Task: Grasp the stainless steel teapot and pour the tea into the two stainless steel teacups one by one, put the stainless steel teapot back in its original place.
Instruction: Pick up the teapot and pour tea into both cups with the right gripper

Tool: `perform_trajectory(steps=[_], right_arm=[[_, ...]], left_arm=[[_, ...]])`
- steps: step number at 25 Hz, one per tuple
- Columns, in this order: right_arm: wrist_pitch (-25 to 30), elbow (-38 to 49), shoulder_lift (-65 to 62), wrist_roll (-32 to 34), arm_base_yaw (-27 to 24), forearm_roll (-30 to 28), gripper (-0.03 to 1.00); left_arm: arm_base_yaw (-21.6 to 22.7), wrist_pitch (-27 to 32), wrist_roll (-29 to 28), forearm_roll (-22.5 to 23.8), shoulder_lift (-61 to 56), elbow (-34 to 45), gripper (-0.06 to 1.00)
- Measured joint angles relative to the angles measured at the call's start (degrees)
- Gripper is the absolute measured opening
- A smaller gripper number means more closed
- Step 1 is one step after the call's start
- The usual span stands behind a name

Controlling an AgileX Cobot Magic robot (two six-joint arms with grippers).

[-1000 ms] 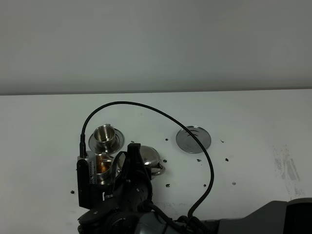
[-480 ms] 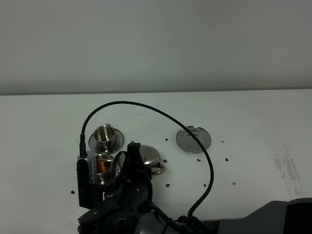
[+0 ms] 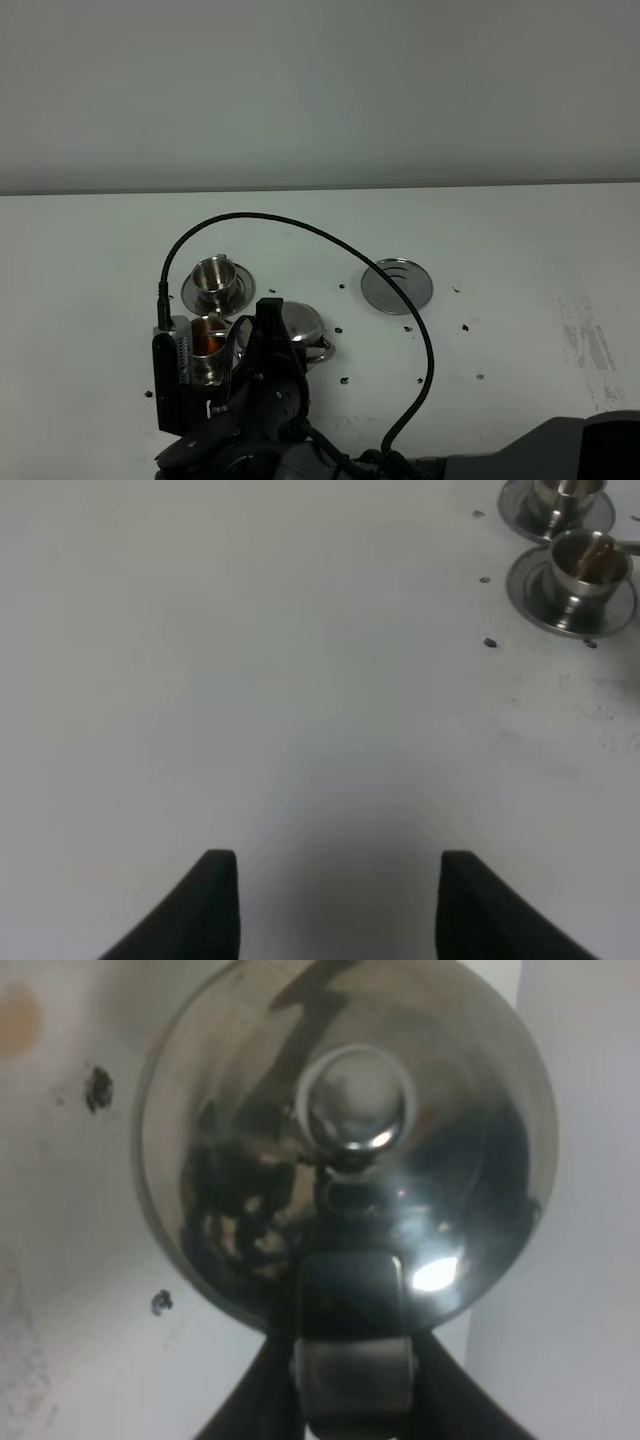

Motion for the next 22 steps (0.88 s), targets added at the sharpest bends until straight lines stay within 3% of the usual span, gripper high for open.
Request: perform_trajectory(steps=[22], right_arm=[[-0.07,0.00,0.00,0.00,0.00,0.00,0.20]], left_arm=[[0.00,0.00,0.00,0.00,0.00,0.00,0.46]])
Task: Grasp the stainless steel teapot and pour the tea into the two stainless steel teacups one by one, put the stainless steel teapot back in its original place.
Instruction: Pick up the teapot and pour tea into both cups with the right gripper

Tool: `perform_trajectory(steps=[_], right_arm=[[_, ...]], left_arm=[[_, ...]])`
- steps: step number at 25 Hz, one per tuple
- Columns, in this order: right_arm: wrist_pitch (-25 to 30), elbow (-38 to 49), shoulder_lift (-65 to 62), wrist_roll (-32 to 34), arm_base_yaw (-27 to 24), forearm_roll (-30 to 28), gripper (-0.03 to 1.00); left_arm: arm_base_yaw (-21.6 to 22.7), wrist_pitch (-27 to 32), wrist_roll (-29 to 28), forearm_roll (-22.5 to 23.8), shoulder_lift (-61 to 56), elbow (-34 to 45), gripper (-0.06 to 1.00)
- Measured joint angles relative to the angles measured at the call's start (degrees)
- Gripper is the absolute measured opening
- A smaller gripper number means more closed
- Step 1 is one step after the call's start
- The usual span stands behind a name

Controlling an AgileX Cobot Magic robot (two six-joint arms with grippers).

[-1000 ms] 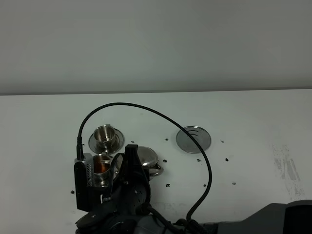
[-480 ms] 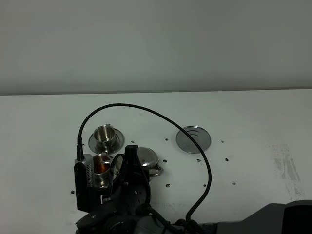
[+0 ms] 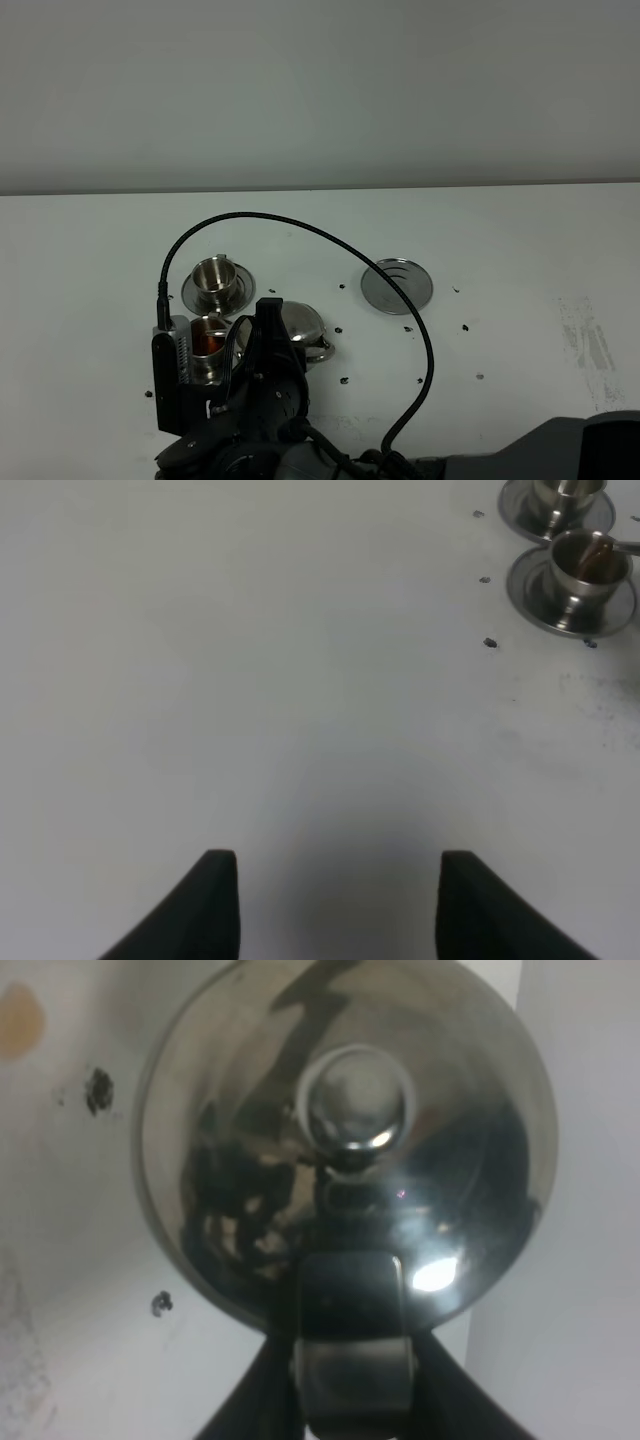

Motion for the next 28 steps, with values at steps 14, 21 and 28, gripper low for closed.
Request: perform_trajectory(steps=[14,21,28], right_arm=[[0.00,0.00,0.00,0.00,0.00,-0.11,0.20],[-0.05,0.00,0.00,-0.20,0.00,-0.16,0.20],[-0.05,0.00,0.00,-0.62,0.00,-0.71,0.20]], left_arm=[[0.00,0.00,0.00,0.00,0.00,0.00,0.46],[0.00,0.00,0.00,0.00,0.00,0.00,0.46],[0.00,0.00,0.00,0.00,0.00,0.00,0.46]])
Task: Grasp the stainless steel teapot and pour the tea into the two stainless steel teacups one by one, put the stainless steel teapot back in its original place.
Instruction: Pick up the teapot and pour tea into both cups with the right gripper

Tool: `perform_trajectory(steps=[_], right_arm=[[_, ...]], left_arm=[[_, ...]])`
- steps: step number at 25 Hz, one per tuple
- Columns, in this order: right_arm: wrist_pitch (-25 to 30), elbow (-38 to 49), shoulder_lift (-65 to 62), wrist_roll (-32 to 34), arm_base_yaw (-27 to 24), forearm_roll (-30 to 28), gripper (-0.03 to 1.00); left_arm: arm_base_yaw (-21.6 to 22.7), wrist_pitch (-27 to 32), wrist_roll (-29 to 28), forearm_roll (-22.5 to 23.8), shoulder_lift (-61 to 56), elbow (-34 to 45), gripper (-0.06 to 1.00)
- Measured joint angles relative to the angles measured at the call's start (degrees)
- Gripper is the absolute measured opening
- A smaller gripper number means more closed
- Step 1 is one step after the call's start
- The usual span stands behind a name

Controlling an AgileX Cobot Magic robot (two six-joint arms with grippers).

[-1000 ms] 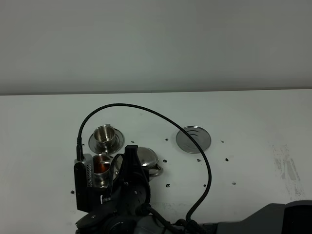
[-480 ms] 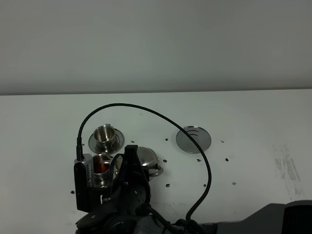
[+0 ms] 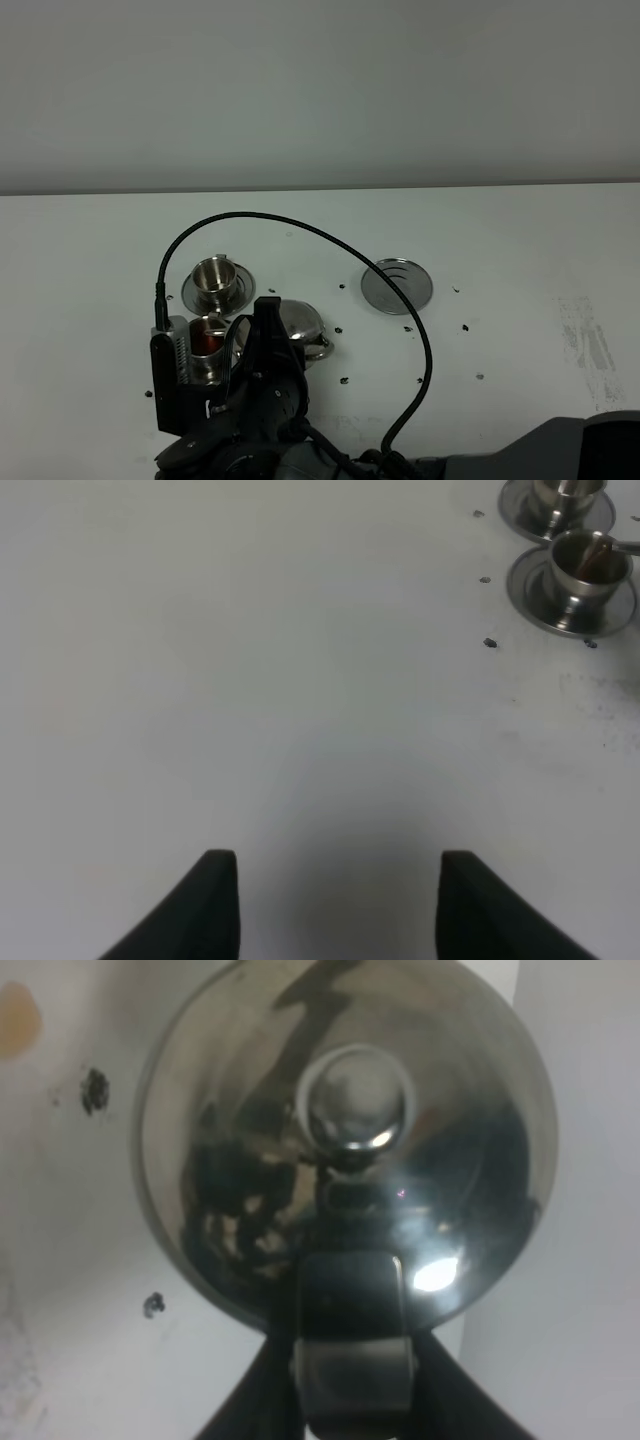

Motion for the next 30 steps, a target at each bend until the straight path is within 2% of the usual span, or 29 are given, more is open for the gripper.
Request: perform_trajectory(steps=[30], right_arm=[[0.14,0.00,0.58,-0.51,0.00,-0.81,0.20]], left_arm=[[0.00,0.00,0.00,0.00,0.00,0.00,0.46]])
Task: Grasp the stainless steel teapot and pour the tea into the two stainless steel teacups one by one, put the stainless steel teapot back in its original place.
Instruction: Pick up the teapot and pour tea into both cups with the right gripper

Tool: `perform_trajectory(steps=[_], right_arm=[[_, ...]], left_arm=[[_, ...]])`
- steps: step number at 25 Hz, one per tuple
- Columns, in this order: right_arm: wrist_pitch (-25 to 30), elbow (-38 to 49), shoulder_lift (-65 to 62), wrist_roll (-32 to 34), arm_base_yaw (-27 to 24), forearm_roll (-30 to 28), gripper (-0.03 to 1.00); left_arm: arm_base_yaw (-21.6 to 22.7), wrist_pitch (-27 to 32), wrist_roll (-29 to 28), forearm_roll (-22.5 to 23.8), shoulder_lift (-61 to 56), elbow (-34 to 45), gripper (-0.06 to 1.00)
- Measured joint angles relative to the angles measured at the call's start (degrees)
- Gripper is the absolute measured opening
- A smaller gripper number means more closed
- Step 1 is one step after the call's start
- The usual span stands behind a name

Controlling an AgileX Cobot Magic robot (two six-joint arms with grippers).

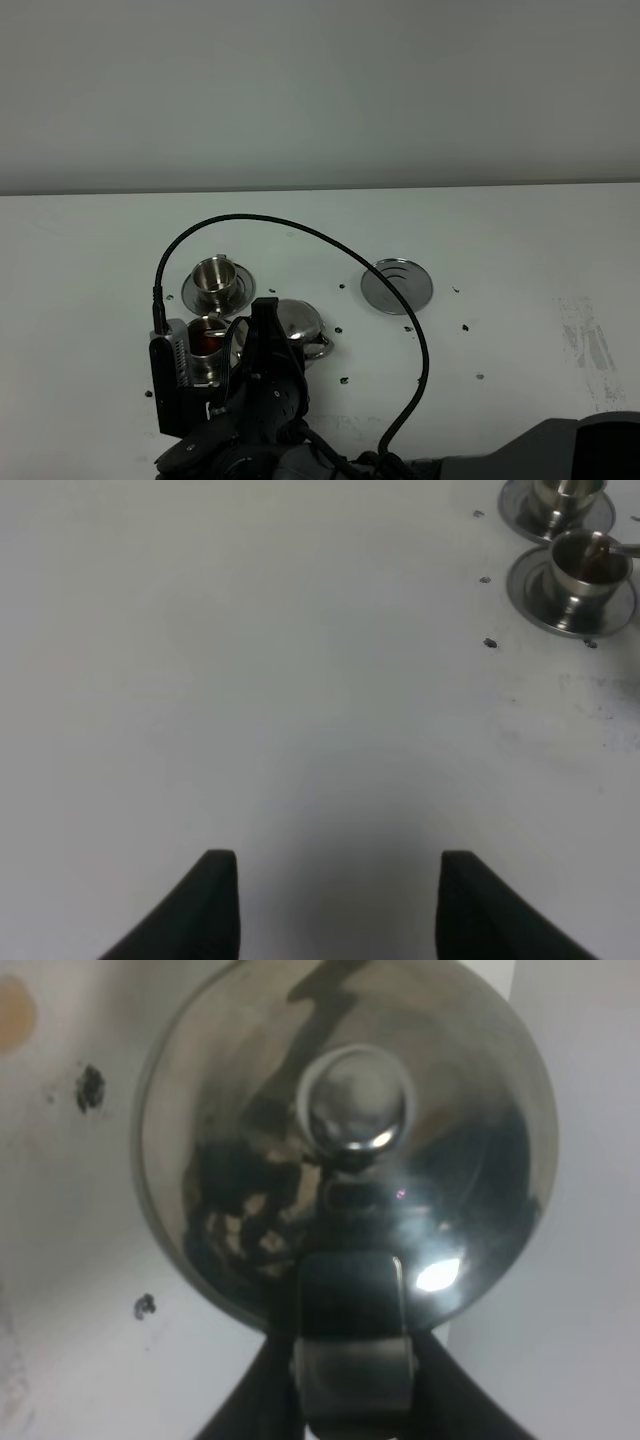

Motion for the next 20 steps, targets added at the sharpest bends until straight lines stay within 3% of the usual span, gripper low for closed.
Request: perform_trajectory(steps=[20], right_arm=[[0.00,0.00,0.00,-0.13,0.00,-0.19,0.20]], left_arm=[[0.00,0.00,0.00,0.00,0.00,0.00,0.46]])
